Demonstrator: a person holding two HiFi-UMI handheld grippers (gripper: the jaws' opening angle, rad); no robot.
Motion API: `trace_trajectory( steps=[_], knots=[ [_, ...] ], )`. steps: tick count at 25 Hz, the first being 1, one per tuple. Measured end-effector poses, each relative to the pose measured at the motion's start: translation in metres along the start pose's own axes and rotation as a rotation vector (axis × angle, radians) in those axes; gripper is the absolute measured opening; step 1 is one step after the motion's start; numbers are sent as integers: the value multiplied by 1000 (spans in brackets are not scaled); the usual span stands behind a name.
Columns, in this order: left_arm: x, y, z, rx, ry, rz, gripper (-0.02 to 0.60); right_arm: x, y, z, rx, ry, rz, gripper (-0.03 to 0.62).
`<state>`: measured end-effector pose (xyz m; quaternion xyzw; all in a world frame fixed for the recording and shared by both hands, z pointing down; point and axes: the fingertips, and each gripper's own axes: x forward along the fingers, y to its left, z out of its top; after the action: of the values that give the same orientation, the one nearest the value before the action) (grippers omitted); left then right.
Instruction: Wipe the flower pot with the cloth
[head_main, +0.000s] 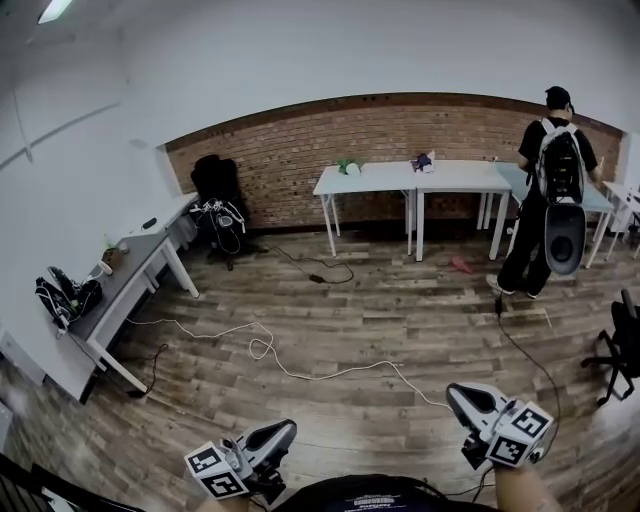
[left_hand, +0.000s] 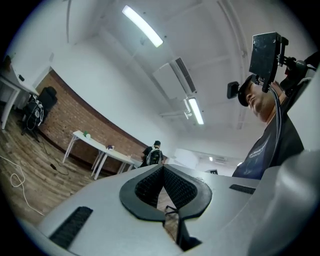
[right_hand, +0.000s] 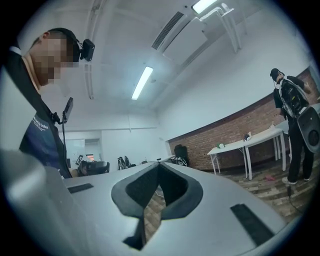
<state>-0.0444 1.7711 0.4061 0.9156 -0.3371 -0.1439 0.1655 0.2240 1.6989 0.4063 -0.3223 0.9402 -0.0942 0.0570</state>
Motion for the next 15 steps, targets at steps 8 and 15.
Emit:
trace_trajectory(
  steps=[8, 15],
  knots=[
    [-7, 106, 44, 25, -15, -78, -3, 95, -11, 18, -53, -15, -97, 2],
    [-5, 198, 79, 8, -23, -91, -3, 179, -30, 27, -67, -8, -133, 1]
  ],
)
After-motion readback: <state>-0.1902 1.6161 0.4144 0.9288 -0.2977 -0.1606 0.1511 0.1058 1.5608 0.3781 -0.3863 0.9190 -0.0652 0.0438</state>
